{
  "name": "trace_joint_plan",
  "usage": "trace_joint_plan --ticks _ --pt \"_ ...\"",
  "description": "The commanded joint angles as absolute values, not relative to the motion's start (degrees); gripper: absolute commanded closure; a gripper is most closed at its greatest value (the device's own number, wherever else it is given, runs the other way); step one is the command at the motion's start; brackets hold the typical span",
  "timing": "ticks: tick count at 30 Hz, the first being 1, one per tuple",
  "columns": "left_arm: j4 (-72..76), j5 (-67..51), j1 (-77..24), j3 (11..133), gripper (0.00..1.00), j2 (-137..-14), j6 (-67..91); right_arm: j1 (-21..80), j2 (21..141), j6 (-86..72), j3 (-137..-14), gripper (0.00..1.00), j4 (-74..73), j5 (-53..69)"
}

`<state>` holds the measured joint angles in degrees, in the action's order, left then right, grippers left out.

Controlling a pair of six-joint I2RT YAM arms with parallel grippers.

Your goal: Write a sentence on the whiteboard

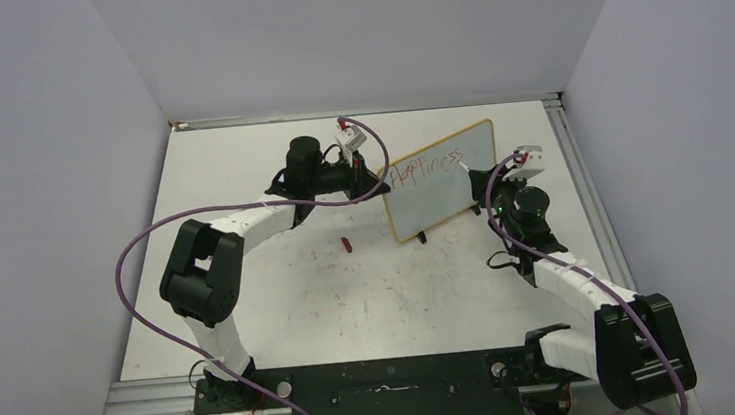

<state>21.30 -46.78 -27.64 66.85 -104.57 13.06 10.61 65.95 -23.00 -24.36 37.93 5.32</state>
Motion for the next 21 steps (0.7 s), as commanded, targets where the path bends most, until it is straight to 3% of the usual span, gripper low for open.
trace_joint_plan --ticks 1,21 --pt "22.1 -49.8 -27.9 66.6 1.00 -103.2 12.0 11.0 62.1 -22.4 -24.4 0.95 38.0 2.8" --pt "20.1 -50.2 -27.9 67.3 1.00 -102.9 11.0 3.0 62.5 -26.3 -24.6 0.95 42.4 7.6"
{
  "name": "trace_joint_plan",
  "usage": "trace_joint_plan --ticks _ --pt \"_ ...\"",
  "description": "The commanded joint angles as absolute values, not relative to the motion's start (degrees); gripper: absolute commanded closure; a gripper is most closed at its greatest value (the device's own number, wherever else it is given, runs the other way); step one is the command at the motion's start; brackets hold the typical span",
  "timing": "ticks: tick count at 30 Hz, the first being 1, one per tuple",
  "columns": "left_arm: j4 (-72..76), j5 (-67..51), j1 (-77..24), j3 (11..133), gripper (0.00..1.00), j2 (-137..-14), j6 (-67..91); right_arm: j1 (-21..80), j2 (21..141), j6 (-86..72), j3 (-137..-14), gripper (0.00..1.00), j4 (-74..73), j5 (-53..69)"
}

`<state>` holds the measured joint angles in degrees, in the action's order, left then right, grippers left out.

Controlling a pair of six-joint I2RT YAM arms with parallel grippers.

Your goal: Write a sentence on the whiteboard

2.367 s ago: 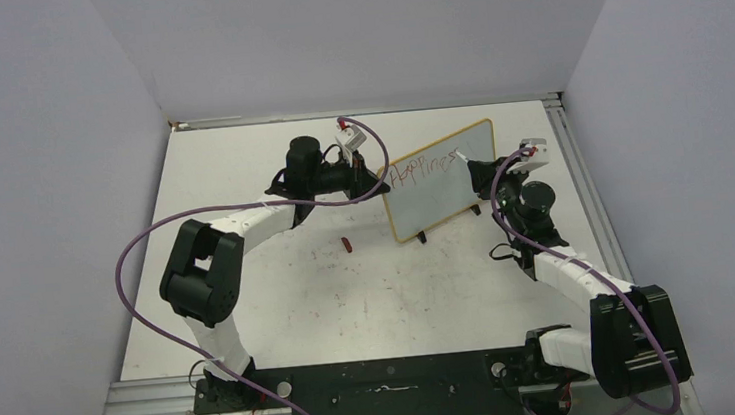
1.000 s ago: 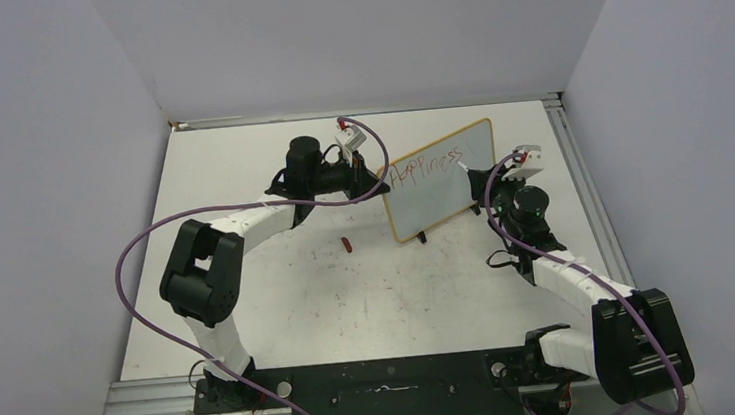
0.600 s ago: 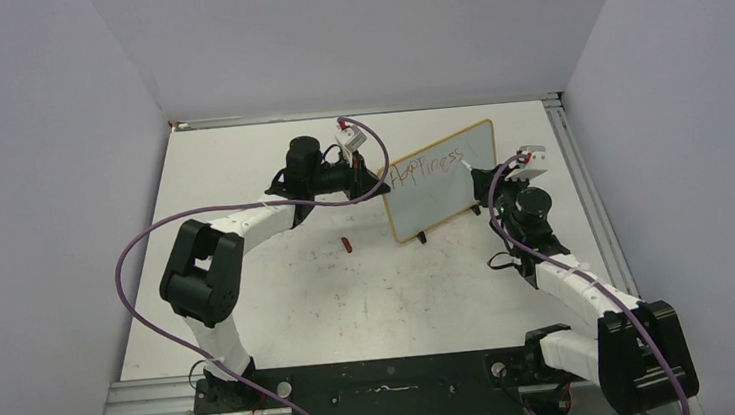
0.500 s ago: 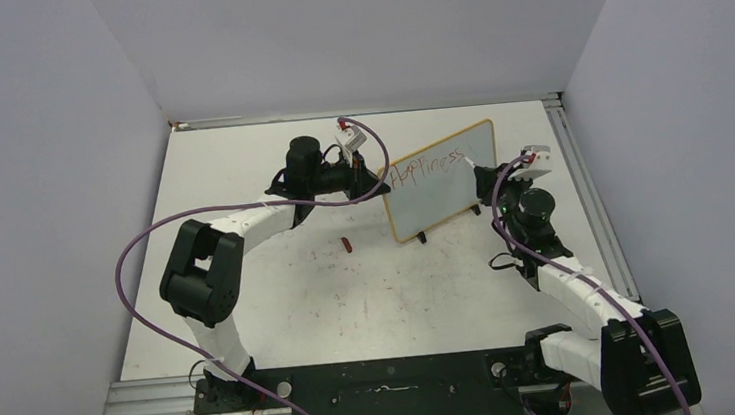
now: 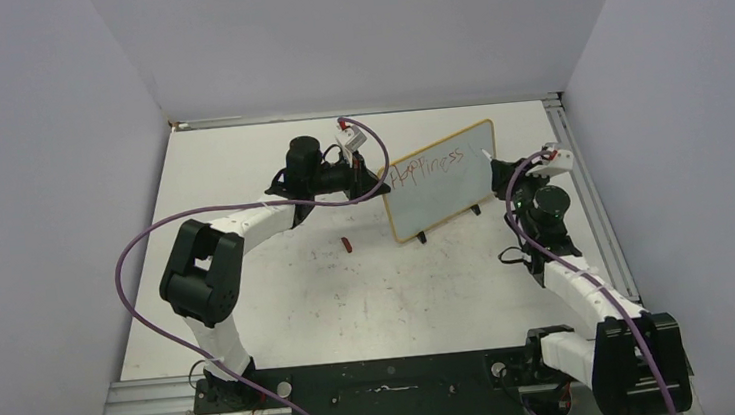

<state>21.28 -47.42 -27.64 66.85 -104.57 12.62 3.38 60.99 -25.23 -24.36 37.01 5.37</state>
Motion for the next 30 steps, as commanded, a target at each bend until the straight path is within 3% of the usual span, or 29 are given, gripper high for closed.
trace_joint_plan --ticks 1,30 --pt "20.0 -50.1 -27.9 67.4 1.00 -102.8 11.0 2.9 63.0 -26.3 -24.7 0.95 42.9 7.8" --pt "20.0 -50.6 -27.9 67.6 1.00 -103.0 10.9 2.5 69.3 -24.0 -28.7 0.95 47.5 9.8"
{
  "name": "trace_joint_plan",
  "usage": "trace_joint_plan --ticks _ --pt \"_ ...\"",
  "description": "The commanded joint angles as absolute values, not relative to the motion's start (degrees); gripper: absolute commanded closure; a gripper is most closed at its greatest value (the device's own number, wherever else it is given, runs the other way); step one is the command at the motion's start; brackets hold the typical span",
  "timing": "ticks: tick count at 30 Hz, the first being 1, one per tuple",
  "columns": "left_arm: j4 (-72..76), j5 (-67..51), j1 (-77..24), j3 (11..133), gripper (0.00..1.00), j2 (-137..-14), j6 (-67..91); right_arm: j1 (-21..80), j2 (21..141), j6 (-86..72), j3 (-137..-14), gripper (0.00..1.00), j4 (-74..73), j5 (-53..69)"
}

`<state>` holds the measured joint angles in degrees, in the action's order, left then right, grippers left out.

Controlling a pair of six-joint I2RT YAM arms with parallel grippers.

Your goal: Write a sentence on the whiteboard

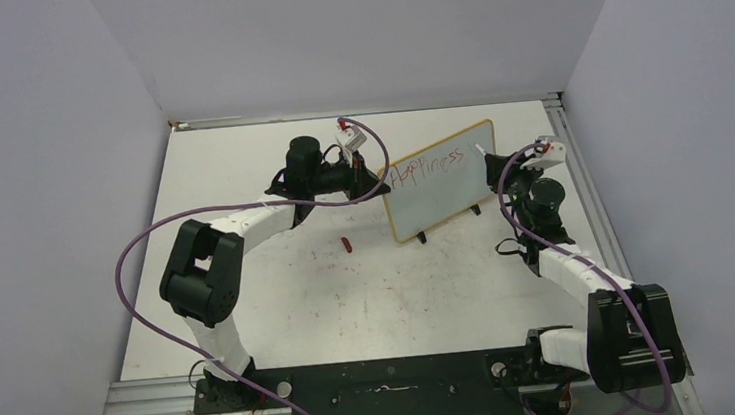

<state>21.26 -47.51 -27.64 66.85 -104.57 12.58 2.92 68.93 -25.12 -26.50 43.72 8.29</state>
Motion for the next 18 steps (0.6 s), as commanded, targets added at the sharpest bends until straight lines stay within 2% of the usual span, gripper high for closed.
trace_joint_plan --ticks 1,18 --pt "20.0 -50.7 -27.9 67.7 1.00 -103.0 10.9 2.5 69.4 -24.0 -28.7 0.95 47.4 10.1" --pt "20.3 -50.8 -27.9 67.6 1.00 -102.8 11.2 4.2 69.3 -22.5 -27.0 0.95 43.3 8.8"
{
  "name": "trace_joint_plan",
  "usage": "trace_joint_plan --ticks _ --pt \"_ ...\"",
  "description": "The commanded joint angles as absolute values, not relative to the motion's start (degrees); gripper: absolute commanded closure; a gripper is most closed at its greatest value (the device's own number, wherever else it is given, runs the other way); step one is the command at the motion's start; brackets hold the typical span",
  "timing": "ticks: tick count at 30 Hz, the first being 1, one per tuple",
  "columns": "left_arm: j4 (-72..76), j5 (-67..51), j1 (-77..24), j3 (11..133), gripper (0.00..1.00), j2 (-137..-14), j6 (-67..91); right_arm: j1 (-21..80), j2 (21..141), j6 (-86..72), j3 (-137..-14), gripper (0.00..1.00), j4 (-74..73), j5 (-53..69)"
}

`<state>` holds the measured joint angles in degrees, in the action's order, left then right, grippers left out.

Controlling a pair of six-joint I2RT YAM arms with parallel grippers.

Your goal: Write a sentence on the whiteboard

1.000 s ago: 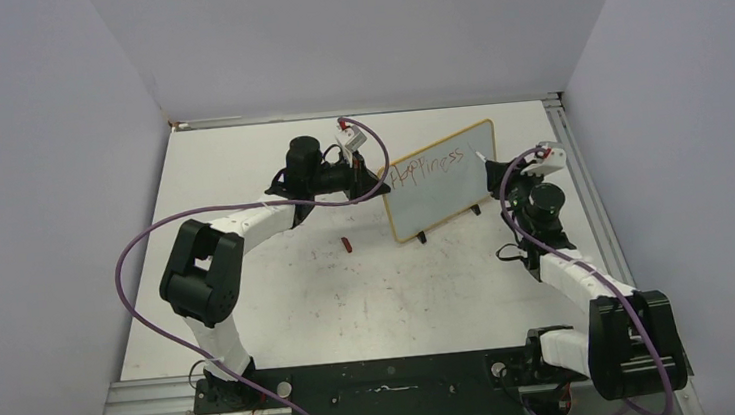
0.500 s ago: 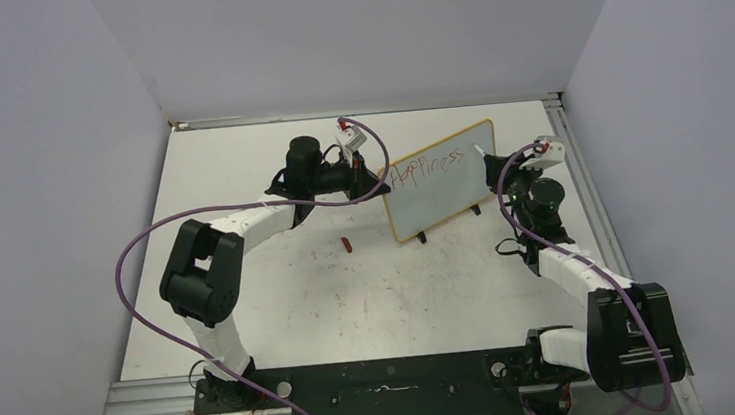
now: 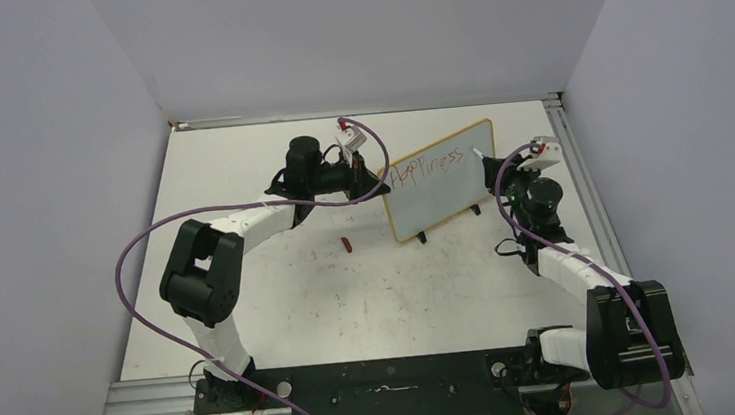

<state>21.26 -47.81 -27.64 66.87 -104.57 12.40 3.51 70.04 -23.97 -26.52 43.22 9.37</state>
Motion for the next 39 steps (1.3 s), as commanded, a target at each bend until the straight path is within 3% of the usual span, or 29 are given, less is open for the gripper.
trace_joint_plan --ticks 1,15,39 --pt "20.3 -50.8 -27.9 67.7 1.00 -102.8 11.2 4.2 69.1 -22.5 -26.9 0.95 43.0 8.6" --pt "20.5 -50.8 -27.9 67.6 1.00 -102.7 11.3 4.2 70.2 -22.0 -28.1 0.95 42.7 4.7" --pt "20.9 -51.0 -27.9 67.6 1.00 -103.0 11.7 5.6 71.6 -21.9 -30.2 0.95 46.2 8.1"
